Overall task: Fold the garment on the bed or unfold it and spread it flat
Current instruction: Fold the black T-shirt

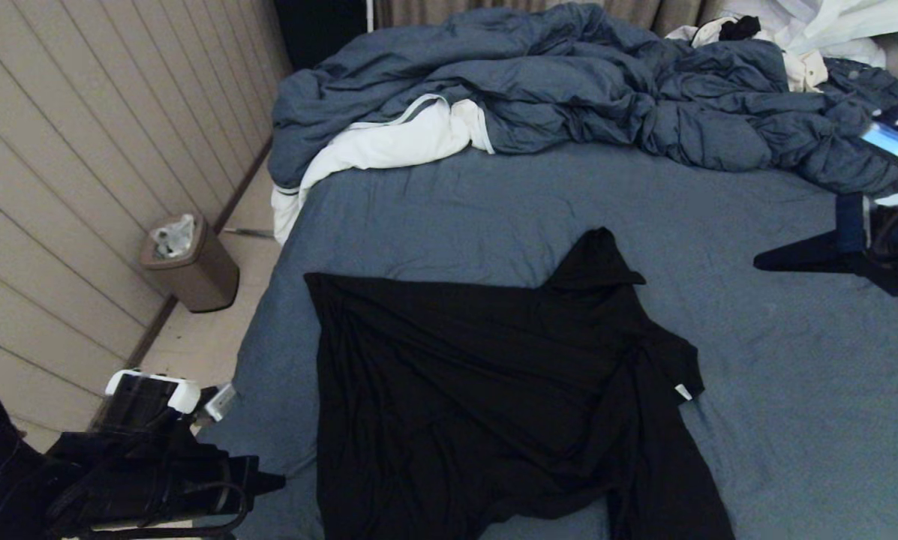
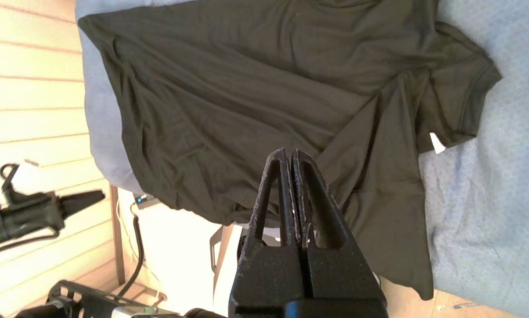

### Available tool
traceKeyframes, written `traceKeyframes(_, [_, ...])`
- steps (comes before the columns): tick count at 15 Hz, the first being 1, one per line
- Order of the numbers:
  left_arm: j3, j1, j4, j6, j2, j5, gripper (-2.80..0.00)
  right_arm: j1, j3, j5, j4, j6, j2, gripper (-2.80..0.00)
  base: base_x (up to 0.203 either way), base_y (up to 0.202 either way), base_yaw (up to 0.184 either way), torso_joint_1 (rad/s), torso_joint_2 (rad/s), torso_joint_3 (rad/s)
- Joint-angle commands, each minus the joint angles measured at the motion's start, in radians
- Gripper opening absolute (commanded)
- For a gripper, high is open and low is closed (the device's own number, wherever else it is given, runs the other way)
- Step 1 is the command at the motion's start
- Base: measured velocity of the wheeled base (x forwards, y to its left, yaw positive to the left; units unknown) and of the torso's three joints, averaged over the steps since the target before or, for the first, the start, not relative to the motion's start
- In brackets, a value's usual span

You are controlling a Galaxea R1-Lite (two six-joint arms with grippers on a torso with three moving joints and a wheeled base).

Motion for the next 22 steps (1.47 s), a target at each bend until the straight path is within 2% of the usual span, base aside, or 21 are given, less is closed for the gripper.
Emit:
traceKeyframes(1, [-0.002,-0.001,-0.066,-0.004,0.057,0.011,0.00,-0.002,0.005,0.003,0.003,0.003,0.004,-2.80,0.000,0.000,0.000,0.000,0.00,0.000])
traceKeyframes(3, [0.001,-0.002,-0.132,-0.004,0.095,0.021,0.00,0.000,0.009,0.003,0.003,0.002,-0.004,-2.80,0.000,0.000,0.000,0.000,0.00,0.000])
traceKeyframes(5, [-0.005,-0.015,-0.147,-0.006,0.116,0.024,0.00,0.002,0.014,0.004,0.005,0.002,-0.010,-2.80,0.000,0.000,0.000,0.000,0.00,0.000])
traceKeyframes(10, [-0.025,-0.044,-0.235,-0.028,0.191,0.079,0.00,0.002,0.021,0.006,0.005,0.002,-0.010,-2.80,0.000,0.000,0.000,0.000,0.00,0.000])
traceKeyframes(12, [-0.033,-0.054,-0.242,-0.046,0.194,0.082,0.00,0.010,0.021,0.019,0.005,0.002,-0.010,-2.80,0.000,0.000,0.000,0.000,0.00,0.000])
traceKeyframes(22, [-0.126,-0.088,-0.245,-0.049,0.293,0.120,0.00,0.014,0.031,0.040,0.003,-0.003,-0.008,-2.80,0.000,0.000,0.000,0.000,0.00,0.000])
